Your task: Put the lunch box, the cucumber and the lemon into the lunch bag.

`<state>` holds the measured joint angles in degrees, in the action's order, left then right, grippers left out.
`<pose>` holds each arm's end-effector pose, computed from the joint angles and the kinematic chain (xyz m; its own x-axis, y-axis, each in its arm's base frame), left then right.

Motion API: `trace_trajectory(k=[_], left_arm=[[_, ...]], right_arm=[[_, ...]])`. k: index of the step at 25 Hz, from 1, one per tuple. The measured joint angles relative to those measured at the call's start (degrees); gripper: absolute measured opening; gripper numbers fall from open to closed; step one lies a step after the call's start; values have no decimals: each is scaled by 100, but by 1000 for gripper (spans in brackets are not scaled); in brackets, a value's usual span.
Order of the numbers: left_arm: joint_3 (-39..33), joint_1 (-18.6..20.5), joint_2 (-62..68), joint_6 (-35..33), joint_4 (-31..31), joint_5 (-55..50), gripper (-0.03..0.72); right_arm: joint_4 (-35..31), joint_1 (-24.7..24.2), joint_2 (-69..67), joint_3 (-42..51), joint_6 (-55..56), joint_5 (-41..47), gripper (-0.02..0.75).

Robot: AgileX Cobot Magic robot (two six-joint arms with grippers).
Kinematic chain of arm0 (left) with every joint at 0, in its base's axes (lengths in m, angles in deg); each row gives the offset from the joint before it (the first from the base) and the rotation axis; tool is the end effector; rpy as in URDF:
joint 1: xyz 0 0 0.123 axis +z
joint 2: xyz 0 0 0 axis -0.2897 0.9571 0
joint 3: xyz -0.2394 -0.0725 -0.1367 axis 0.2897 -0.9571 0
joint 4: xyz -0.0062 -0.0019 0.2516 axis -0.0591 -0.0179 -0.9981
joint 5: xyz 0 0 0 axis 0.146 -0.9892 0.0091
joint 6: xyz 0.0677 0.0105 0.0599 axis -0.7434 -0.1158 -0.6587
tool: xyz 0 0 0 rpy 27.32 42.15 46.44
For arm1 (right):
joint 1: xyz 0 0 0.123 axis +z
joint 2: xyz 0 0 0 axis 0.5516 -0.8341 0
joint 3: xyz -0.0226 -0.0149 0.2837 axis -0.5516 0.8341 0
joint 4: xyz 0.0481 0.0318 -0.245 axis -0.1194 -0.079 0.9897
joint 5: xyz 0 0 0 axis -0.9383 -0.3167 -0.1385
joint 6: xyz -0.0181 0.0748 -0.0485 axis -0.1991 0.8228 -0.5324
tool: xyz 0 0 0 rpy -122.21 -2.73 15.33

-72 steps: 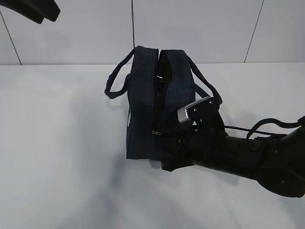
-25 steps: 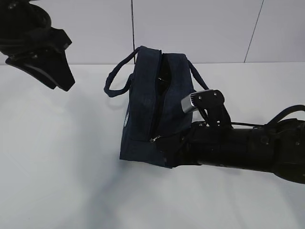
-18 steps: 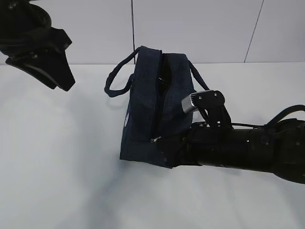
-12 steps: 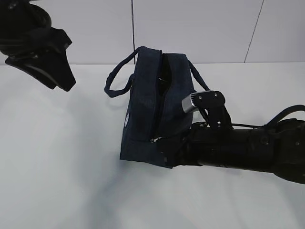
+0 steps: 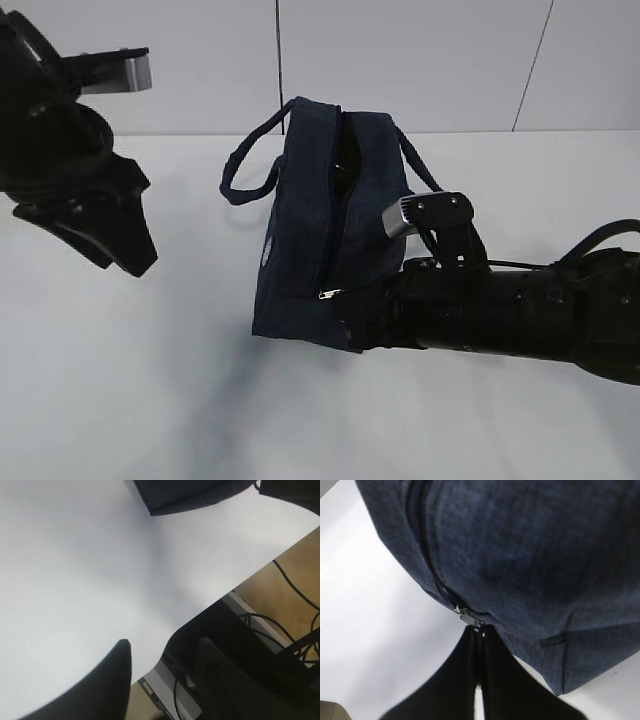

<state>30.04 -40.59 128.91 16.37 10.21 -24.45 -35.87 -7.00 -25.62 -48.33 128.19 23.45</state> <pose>0.2761 -0.1514 0.2854 -0.8678 0.4643 -0.1772 0.4967 0.8202 -0.2836 0.2706 0.1689 0.1396 -0.5957 -0.1239 -0.7936 -0.5813 0.7484 0.3194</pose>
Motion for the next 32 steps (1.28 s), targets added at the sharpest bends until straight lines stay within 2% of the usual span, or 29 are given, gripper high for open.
trace_trajectory(k=[6,11,15,18,24,28,32], left_arm=[[-325,0,0,-345,78,582,307],[-534,0,0,-904,553,1160,298],[-1110,0,0,-1593,1044,1697,293],[-1586,0,0,-2310,1443,2218,293],[-2396,0,0,-4458,2757,3314,292],[-2497,0,0,-5155,3182,3938,292],[-2497,-45,217,-5715,3712,4119,292]], right_arm=[[0,0,4,0,0,19,6],[0,0,4,0,14,19,6],[0,0,4,0,26,19,6],[0,0,4,0,26,19,6],[0,0,4,0,39,19,6],[0,0,4,0,39,8,6],[0,0,4,0,64,-5,6]])
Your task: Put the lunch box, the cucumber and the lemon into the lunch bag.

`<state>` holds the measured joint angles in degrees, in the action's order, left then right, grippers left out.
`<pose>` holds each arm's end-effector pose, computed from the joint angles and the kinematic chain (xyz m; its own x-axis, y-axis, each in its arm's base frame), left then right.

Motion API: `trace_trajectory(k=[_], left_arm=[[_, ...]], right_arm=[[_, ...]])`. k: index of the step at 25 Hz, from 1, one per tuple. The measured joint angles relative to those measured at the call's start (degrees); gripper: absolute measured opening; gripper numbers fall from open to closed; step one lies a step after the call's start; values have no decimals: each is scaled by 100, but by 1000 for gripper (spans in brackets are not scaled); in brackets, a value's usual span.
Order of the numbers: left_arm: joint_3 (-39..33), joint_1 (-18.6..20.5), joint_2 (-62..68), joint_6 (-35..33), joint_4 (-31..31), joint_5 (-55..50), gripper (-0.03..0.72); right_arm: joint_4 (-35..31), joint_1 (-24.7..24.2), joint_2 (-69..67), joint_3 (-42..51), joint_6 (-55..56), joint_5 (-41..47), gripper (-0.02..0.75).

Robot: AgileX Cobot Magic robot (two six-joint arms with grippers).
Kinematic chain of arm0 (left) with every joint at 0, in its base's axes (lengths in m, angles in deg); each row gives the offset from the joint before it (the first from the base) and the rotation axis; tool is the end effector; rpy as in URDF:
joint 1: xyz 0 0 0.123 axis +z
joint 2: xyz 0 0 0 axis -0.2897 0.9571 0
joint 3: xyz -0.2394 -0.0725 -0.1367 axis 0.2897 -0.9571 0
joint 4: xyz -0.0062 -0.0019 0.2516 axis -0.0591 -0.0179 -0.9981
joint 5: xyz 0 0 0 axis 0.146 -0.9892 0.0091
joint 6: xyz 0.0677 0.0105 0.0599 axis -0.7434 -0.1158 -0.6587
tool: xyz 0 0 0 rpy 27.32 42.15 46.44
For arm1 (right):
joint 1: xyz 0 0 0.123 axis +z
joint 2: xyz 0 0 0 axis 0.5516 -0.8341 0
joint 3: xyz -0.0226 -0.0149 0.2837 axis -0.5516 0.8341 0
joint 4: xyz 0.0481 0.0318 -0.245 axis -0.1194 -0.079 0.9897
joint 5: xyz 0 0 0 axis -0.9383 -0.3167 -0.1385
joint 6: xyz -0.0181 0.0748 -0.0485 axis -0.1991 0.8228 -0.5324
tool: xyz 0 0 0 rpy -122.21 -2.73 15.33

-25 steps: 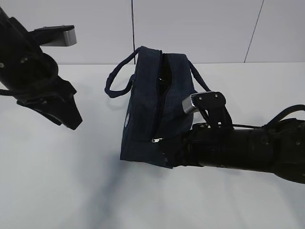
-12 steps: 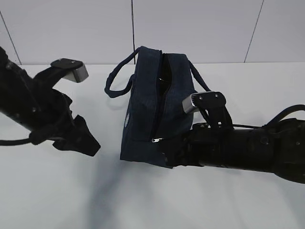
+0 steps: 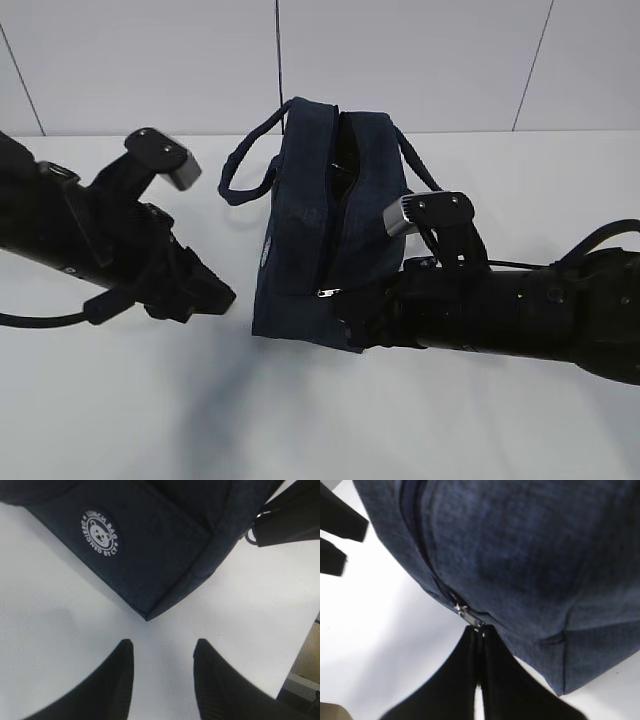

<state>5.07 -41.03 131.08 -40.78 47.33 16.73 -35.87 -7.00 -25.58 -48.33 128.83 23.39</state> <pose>0.2723 -0.1619 0.1890 -0.5719 0.5362 -0.6208 0.7637 0.6244 -0.1643 0.2706 0.1690 0.1399 -0.6012 -0.1148 -0.7908 -0.5752 0.7491 0.3285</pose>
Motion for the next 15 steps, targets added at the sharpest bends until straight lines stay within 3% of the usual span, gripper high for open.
trace_trajectory(k=[7,15], left_arm=[[0,-554,530,-526,358,679,292],[502,-820,1097,-795,648,1030,292]], right_arm=[[0,0,0,0,0,-9,6],[-2,0,0,0,10,-9,6]])
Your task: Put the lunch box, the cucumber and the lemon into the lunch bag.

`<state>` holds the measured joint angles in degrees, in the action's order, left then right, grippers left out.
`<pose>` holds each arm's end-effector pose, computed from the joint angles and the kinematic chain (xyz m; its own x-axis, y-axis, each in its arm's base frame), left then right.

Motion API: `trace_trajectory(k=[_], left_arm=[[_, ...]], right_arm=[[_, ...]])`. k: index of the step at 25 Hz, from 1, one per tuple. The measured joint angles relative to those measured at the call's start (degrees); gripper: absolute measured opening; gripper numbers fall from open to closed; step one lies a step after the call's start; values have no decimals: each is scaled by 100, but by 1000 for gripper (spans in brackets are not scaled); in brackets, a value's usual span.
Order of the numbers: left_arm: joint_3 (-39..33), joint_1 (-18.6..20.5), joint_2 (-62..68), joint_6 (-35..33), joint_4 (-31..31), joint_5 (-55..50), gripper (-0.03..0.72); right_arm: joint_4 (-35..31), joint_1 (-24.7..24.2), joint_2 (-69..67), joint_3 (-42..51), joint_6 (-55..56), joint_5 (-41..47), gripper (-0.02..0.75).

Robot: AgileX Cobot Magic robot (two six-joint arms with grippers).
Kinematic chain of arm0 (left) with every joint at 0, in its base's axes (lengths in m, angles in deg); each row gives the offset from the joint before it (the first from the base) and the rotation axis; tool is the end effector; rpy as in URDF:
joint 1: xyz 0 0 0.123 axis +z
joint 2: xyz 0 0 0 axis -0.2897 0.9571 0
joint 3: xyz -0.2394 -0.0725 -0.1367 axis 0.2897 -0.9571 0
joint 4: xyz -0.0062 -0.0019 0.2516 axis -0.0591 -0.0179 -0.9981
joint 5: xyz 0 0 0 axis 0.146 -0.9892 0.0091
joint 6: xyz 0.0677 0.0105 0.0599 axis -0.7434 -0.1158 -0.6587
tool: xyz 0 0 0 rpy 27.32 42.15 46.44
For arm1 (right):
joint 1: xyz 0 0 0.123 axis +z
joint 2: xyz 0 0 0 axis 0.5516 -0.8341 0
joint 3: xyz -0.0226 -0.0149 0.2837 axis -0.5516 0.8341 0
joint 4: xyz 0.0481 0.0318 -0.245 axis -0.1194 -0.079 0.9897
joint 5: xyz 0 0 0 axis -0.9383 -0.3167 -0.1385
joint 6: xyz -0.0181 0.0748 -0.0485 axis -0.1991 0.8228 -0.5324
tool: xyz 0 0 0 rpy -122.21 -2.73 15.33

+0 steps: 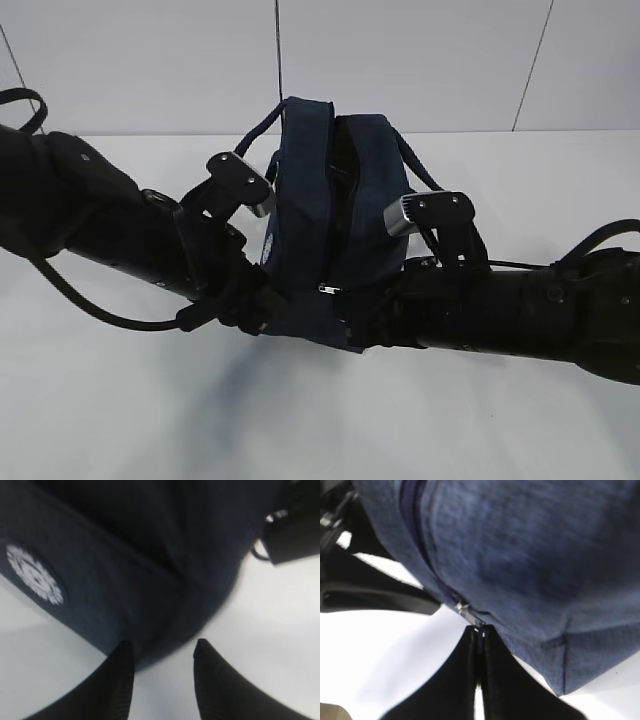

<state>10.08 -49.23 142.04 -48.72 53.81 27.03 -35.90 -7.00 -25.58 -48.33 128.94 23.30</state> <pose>0.2867 -0.2119 0.1503 -0.4894 0.6101 -0.6231 0.8090 0.5844 -0.0632 0.2706 0.1691 0.1400 -0.6018 -0.1122 -0.7907 -0.5743 0.7488 0.3309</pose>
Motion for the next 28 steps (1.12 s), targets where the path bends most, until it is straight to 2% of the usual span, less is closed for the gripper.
trace_trajectory(k=[5,7,11,13,21,28], left_arm=[[268,0,292,-13,106,-10,287],[280,0,357,-13,172,-10,253],[291,-11,356,-27,270,-23,76],[291,-19,356,-27,275,-23,19],[291,-19,343,-27,287,-23,6],[291,-19,238,-27,287,-23,5]], right_arm=[[0,0,0,0,0,0,7],[-10,0,0,0,0,0,6],[-22,0,0,0,0,0,7],[-22,0,0,0,0,0,6],[-87,0,25,0,0,-185,7],[-122,0,578,0,23,-118,7]])
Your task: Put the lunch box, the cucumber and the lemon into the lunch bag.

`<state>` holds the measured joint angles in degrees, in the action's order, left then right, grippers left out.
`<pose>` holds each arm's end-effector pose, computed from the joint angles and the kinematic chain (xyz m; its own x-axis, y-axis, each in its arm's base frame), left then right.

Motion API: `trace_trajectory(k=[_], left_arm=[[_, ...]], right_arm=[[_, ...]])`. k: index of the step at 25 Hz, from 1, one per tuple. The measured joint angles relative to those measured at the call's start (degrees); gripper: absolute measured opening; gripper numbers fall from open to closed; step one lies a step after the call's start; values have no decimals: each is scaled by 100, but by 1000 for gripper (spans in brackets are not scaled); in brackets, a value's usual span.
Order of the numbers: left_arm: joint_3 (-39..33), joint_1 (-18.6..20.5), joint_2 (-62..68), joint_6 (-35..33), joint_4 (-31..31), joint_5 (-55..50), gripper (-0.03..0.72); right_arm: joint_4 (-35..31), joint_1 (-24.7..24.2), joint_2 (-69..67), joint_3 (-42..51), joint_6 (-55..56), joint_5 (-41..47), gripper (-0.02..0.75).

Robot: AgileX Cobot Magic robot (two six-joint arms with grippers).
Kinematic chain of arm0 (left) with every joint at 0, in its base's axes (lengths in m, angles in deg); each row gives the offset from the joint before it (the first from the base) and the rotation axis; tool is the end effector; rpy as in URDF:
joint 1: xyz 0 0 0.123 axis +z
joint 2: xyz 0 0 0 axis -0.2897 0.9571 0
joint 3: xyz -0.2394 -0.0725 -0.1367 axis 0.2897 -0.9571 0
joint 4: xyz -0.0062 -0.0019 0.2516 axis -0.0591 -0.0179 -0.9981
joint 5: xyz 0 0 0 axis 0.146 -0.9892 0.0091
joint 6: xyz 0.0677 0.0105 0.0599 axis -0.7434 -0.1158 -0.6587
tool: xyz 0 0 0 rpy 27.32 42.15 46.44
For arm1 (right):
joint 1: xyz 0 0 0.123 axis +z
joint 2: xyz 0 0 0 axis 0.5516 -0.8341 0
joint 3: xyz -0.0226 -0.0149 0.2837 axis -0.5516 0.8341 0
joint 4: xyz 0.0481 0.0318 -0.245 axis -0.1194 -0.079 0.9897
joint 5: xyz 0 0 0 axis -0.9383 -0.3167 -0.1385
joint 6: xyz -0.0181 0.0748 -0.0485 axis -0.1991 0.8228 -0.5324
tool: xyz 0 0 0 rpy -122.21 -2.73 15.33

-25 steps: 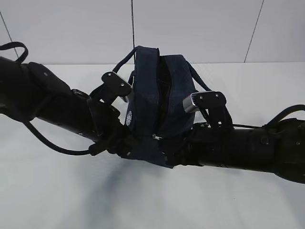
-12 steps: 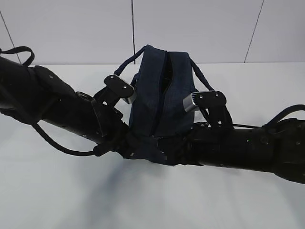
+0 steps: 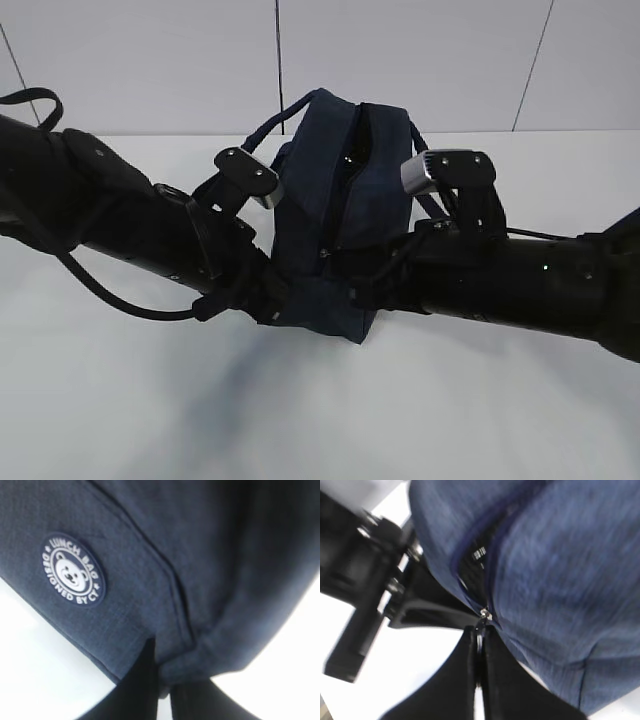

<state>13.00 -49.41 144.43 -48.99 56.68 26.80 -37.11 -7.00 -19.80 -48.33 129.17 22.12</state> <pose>0.2971 -0.2210 0.1485 -0.5122 0.5752 -0.6378 0.7925 0.6027 -0.0928 0.2684 0.1682 0.1738 -0.5273 -0.0440 -0.8485 -0.5957 0.7312 0.3323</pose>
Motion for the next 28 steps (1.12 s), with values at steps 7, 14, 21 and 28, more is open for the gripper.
trace_trajectory(k=[7,14,21,28], left_arm=[[0,0,0,0,10,34,5],[0,0,0,0,32,34,5],[-176,0,0,0,119,37,5],[-210,0,0,0,234,37,4]], right_arm=[[49,0,373,0,3,133,7],[29,0,539,11,13,281,6],[-4,0,836,-20,26,442,6],[10,0,836,-524,14,713,7]])
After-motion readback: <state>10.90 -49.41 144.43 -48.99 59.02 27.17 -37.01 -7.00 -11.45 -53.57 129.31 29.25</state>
